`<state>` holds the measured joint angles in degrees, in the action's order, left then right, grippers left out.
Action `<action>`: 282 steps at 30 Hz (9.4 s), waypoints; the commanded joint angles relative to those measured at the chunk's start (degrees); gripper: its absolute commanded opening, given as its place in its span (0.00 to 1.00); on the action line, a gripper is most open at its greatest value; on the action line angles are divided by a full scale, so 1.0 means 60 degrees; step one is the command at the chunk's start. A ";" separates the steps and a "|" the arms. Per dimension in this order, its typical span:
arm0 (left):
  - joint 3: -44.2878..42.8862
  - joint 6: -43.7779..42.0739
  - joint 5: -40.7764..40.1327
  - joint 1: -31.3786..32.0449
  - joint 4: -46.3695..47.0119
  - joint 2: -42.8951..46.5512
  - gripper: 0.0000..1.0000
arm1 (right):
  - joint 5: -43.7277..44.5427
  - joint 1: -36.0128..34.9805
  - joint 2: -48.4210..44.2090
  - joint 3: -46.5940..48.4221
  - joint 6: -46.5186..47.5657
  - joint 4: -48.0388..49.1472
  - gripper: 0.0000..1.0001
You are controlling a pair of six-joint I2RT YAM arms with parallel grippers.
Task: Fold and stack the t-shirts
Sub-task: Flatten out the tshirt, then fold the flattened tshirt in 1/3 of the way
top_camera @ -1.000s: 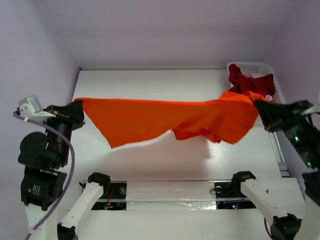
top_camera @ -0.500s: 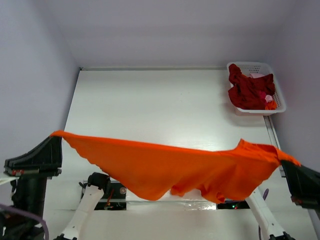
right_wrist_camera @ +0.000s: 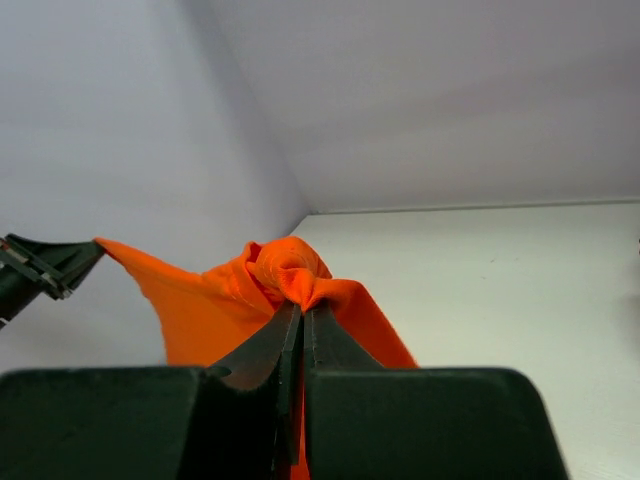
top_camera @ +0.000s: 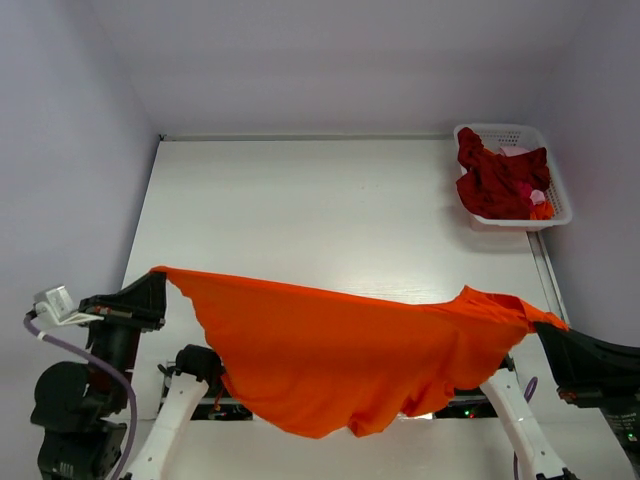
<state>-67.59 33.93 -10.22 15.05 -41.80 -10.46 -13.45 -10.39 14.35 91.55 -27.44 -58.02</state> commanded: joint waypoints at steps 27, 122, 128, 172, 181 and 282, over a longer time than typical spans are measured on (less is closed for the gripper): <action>0.0880 -0.0645 -0.2105 0.0041 0.2894 -0.4979 0.00 | 0.0250 0.0048 0.3628 -0.3583 0.0487 0.4849 0.00; -0.5829 -0.0338 -0.2193 -0.1790 0.2587 -1.8105 0.00 | -0.2226 0.0223 1.9361 0.5735 -0.1272 0.3839 0.00; -0.5873 -0.0411 -0.2281 -0.1790 0.2572 -1.8237 0.00 | -0.2108 0.0326 1.9713 0.5427 -0.1300 0.3928 0.00; -0.5493 -0.0368 -0.2662 -0.2142 0.2133 -1.8325 0.00 | -0.2665 0.0883 1.9069 0.4372 -0.1462 0.4396 0.00; -0.5112 -0.0353 -0.2691 -0.2142 0.2221 -1.7989 0.00 | -0.2474 0.0883 1.8644 0.3829 -0.1388 0.4499 0.00; -0.2416 -0.0426 -0.2164 -0.2142 0.1913 -1.5543 0.00 | -0.2372 0.0970 1.4323 -0.2880 -0.1271 0.5744 0.00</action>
<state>-82.08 31.79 -22.46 2.50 -29.56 -107.96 -27.44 -5.19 103.46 75.09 -35.62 -25.32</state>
